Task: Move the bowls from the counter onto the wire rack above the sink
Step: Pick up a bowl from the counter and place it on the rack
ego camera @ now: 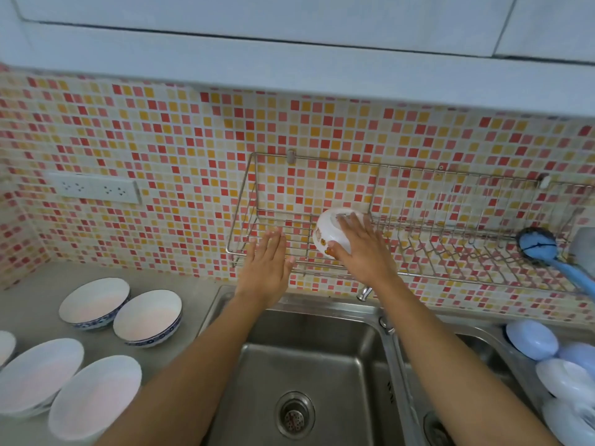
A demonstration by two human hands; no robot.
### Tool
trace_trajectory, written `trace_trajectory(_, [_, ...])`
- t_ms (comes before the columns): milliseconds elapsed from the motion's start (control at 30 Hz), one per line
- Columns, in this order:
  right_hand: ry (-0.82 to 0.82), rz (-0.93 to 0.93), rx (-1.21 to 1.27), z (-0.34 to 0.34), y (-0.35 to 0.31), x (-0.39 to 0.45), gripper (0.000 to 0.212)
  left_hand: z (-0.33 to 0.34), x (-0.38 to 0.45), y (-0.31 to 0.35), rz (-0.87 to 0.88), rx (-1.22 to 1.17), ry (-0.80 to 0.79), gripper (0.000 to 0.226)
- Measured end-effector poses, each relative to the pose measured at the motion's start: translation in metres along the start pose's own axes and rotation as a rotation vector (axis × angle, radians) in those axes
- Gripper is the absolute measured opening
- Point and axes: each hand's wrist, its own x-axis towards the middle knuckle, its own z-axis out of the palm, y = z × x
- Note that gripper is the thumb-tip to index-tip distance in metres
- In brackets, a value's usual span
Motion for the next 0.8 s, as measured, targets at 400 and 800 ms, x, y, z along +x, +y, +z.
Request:
trace_trajectory(400, [0.460, -0.330, 0.434, 0.049, -0.138, -0.066, 0.040, -0.017, -0.122, -0.102, -0.170, -0.225, 0.141, 0.057])
trace_trajectory(800, [-0.411, -0.099, 0.606, 0.207, -0.335, -0.124, 0.058, 0.036, -0.275, -0.273, -0.636, -0.321, 0.012, 0.057])
